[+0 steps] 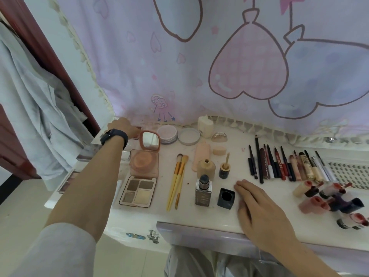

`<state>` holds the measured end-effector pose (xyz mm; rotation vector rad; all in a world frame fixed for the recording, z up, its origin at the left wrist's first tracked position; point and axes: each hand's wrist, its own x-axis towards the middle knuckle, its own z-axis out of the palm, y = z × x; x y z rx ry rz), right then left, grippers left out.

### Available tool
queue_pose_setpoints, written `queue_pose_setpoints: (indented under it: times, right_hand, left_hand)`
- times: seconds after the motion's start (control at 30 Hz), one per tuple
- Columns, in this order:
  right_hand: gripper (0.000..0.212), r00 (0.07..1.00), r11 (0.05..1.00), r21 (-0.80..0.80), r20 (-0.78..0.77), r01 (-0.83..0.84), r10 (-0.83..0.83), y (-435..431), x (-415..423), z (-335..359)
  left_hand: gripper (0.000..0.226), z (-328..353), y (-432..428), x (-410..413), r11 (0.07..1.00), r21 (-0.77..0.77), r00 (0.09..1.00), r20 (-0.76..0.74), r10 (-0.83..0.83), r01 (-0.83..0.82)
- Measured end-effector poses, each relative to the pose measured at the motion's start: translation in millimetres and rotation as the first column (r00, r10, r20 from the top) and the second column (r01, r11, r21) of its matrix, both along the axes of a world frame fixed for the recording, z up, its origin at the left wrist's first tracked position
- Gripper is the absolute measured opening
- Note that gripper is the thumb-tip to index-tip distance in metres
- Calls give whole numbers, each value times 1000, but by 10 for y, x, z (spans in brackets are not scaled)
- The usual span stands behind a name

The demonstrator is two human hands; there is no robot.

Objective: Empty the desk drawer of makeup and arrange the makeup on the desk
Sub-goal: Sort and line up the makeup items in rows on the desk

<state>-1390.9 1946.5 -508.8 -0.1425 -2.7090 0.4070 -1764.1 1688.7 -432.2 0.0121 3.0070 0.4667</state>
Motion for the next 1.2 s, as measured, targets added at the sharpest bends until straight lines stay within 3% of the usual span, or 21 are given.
queue_pose_setpoints:
  times: [0.1, 0.17, 0.27, 0.37, 0.5, 0.77, 0.9, 1.07, 1.2]
  right_hand:
    - [49, 1000, 1000, 4, -5, -6, 6, 18, 5, -30]
    - [49, 1000, 1000, -3, -10, -4, 4, 25, 0, -39]
    - [49, 1000, 1000, -5, -12, -4, 4, 25, -23, -44]
    - [49, 1000, 1000, -7, -10, 1, -1, 21, -21, -45]
    - [49, 1000, 1000, -11, -10, 5, -5, 8, -18, -28]
    - [50, 1000, 1000, -23, -9, 11, -11, -19, -13, 12]
    - [49, 1000, 1000, -20, -3, 16, -16, -25, -22, 30]
    - [46, 1000, 1000, -4, 15, 13, -13, -22, -20, 48]
    - [40, 999, 999, -30, 20, 36, -35, -15, -25, 31]
  left_hand:
    - [34, -10, -58, -19, 992, 125, 997, -65, 43, -35]
    - [43, -29, -181, -57, 980, 184, 986, -132, 102, -76]
    - [54, -80, -421, -145, 980, 137, 984, -82, 155, -143]
    - [47, -172, -571, -209, 985, 140, 995, -5, 102, -101]
    - [35, -236, -628, -244, 977, 207, 998, -28, 53, -46]
    - [60, -278, -662, -265, 955, 281, 991, -67, 117, -94]
    - [53, -234, -719, -205, 922, 368, 978, -120, 173, -118]
    - [57, 17, -722, 4, 820, 552, 933, -193, 304, -153]
    - [58, 290, -625, 336, 669, 736, 909, -206, 363, -101]
